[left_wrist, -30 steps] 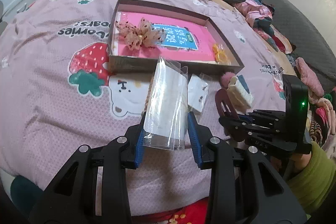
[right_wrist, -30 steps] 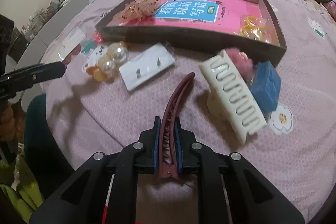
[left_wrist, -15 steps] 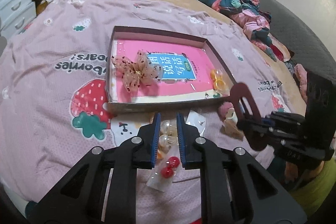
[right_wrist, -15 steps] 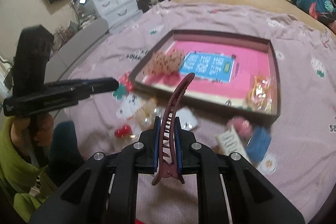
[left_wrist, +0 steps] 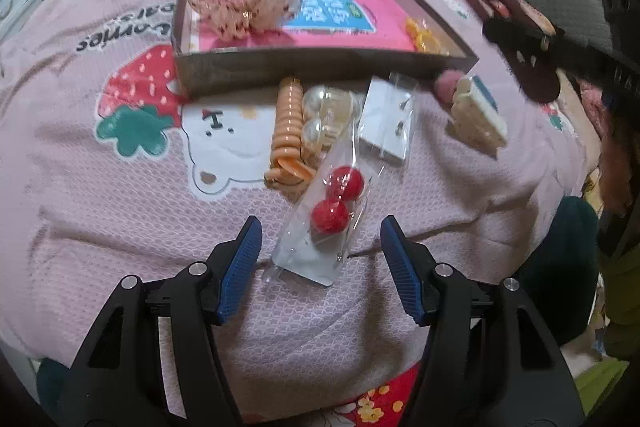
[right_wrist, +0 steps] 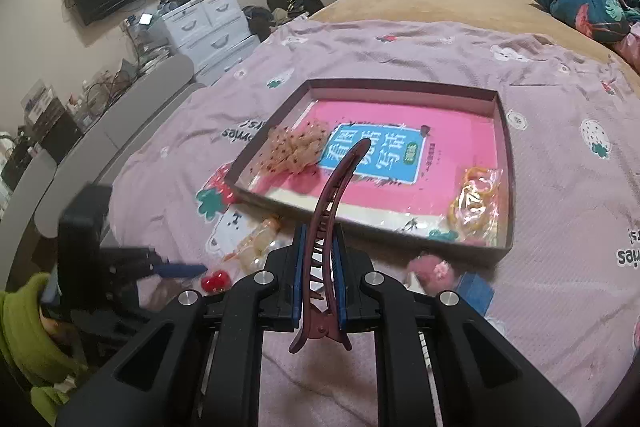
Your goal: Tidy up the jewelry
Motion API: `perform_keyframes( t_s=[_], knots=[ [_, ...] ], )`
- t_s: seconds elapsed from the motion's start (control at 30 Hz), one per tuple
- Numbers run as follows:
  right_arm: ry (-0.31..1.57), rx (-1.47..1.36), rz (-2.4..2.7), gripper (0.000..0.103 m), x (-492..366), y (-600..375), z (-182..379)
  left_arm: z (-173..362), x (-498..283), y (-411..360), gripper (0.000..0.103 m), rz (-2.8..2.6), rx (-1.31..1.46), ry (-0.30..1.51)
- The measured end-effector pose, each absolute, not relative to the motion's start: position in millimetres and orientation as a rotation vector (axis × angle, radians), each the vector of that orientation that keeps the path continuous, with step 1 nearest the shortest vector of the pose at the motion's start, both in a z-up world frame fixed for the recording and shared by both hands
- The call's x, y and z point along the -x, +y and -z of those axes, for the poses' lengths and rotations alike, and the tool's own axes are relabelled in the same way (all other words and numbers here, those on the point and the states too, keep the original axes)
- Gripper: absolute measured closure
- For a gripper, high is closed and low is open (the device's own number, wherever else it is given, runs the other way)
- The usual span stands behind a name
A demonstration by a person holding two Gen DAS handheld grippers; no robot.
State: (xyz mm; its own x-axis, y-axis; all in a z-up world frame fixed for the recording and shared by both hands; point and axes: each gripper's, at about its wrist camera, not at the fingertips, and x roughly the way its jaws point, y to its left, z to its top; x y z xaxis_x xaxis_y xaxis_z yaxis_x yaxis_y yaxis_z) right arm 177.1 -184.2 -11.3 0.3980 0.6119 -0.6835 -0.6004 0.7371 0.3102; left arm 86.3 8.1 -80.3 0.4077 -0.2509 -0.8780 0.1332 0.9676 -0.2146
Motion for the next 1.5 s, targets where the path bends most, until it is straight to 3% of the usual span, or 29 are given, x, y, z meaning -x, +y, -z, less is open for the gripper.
perform_keyframes(
  t_s=[0.03,0.2,0.43,0.87,1.17,1.5],
  knots=[
    [0.868,-0.017,-0.763,0.091,-179.3,-184.5,9.9,82.1,-87.2,7.6,0.061,0.237,0.114,1.127],
    [0.843,-0.014,-0.747,0.091,-188.5,-185.1,1.4,78.4,-85.3,4.4,0.079,0.235,0.090,1.116],
    [0.806,-0.019,-0.729,0.091,-204.4,-187.7,-11.0,49.7,-82.2,-2.8,0.088,0.290,0.094,1.064],
    [0.747,-0.024,-0.664,0.091,-248.8,-198.2,-32.9,-5.5,-151.4,-4.9,0.089,0.258,0.035,0.902],
    [0.805,-0.057,-0.614,0.091,-297.3,-203.5,-11.6,23.6,-225.7,-2.8,0.089,0.228,0.094,0.955],
    [0.940,-0.059,-0.569,0.091,-330.9,-194.6,43.8,63.7,-248.1,-7.6,0.089,0.222,0.147,1.042]
  ],
)
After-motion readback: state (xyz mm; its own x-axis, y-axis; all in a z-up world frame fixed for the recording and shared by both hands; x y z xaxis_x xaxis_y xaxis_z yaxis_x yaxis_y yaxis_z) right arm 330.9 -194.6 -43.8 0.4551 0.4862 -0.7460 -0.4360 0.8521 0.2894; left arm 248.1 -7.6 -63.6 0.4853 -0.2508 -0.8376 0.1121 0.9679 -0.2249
